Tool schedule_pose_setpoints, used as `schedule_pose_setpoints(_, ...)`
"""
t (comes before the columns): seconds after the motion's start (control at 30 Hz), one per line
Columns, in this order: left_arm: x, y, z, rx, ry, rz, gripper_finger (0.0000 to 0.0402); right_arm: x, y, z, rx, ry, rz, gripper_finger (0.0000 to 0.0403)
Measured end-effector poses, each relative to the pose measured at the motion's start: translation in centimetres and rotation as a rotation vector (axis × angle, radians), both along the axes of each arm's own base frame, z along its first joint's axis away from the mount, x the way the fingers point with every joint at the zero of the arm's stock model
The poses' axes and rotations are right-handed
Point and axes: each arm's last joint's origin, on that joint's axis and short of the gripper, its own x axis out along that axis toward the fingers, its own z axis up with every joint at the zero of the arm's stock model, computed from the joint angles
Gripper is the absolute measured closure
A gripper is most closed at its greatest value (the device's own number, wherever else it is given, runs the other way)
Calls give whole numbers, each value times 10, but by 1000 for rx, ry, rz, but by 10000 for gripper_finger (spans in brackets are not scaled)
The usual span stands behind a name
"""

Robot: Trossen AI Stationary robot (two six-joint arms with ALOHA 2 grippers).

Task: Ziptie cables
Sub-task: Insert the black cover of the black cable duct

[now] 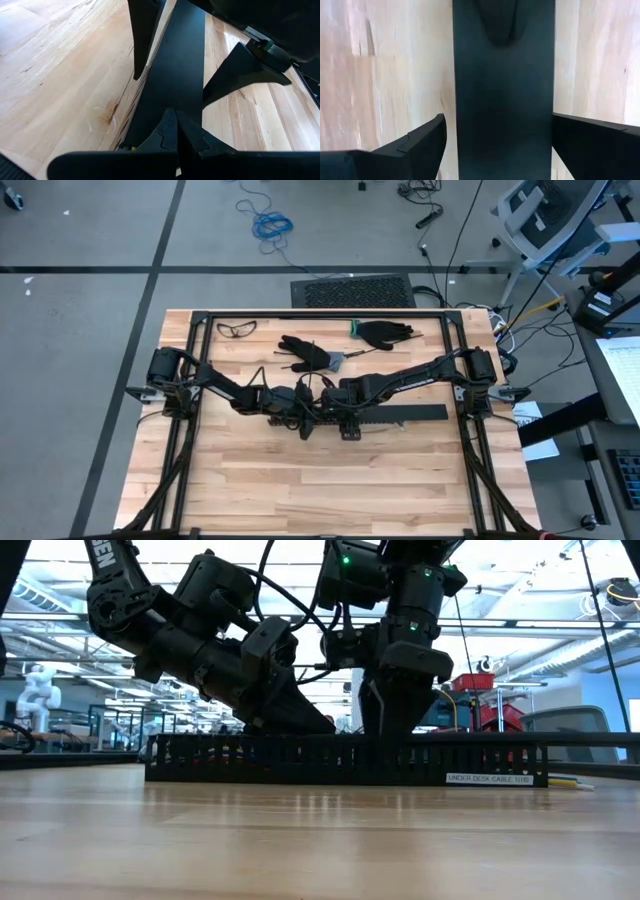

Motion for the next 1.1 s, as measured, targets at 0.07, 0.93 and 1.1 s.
schedule_pose_setpoints(0.07, 0, 0, 0, 6, -1, 0, 401, -2, 0, 1, -2, 21, 8, 81)
schedule_pose_setpoints(0.93, 0, 1, 0, 52, 0, -7, 401, -27, 0, 100, -39, 69, -10, 222)
schedule_pose_setpoints(1.1, 0, 1, 0, 52, 0, -8, 401, -55, 2, 91, -29, 124, -76, 378)
